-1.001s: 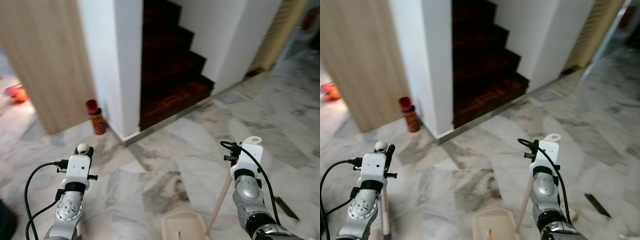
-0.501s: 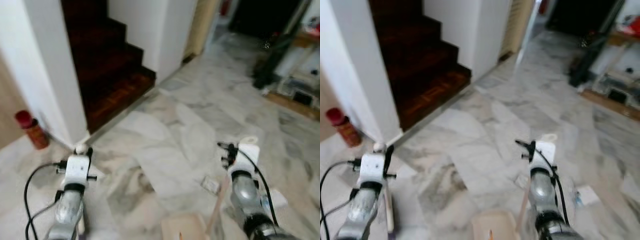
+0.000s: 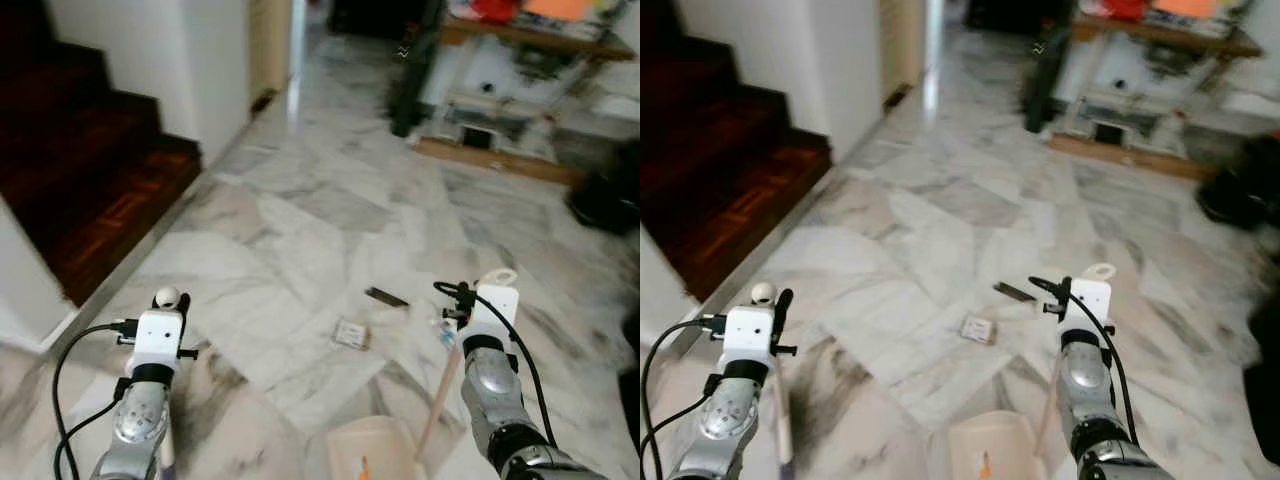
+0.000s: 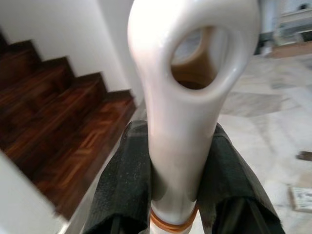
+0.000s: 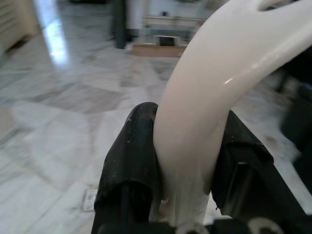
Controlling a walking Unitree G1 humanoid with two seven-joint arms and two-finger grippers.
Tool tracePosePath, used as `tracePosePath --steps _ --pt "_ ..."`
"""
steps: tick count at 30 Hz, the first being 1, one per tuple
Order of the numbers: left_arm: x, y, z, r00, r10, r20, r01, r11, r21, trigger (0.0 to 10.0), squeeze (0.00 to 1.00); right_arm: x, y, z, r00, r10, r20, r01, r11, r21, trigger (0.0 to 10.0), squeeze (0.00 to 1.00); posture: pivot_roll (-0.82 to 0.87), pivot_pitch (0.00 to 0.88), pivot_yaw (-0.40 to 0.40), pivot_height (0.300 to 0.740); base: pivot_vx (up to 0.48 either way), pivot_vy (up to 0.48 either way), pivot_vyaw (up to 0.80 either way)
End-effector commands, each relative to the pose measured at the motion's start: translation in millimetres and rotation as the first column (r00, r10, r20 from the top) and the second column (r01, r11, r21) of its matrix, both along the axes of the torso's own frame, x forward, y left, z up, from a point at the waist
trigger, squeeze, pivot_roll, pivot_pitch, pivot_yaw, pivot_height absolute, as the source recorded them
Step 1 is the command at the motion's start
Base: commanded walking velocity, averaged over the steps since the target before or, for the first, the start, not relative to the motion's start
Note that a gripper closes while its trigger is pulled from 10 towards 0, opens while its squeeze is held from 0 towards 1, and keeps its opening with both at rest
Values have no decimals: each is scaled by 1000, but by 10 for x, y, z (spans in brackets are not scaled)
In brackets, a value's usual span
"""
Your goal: Sweep floor
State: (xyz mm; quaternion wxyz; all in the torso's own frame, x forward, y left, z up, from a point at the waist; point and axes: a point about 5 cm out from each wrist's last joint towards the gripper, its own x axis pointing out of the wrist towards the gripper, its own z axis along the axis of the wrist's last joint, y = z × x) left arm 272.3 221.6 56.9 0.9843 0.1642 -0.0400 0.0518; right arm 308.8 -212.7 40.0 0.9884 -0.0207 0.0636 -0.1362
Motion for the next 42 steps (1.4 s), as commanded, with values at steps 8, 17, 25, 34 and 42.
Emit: tracePosePath --steps 8,17,25,34,42 --pt "34 -39 67 999 -27 35 27 1000 -11 10000 0 39 -4 63 1000 8 25 -8 1000 -16 10000 0 67 0 -58 740 0 0 -800" --pt "38 -50 72 999 -36 36 37 999 -21 10000 0 44 1 75 999 16 35 -15 1000 -13 10000 0 67 0 -61 740 0 0 -226" --pt "36 -46 68 999 -36 33 36 999 -7 10000 0 48 12 71 999 21 30 -21 1000 -11 10000 0 69 0 -60 740 0 0 -658" --pt "39 -31 69 999 -33 30 33 999 0 10000 0 52 11 85 999 23 42 -23 1000 -17 10000 0 70 0 -61 740 0 -244 -356" --pt "40 -28 70 999 -27 29 27 1000 -9 10000 0 53 15 86 999 22 43 -21 1000 -14 10000 0 69 0 -62 740 0 0 0"
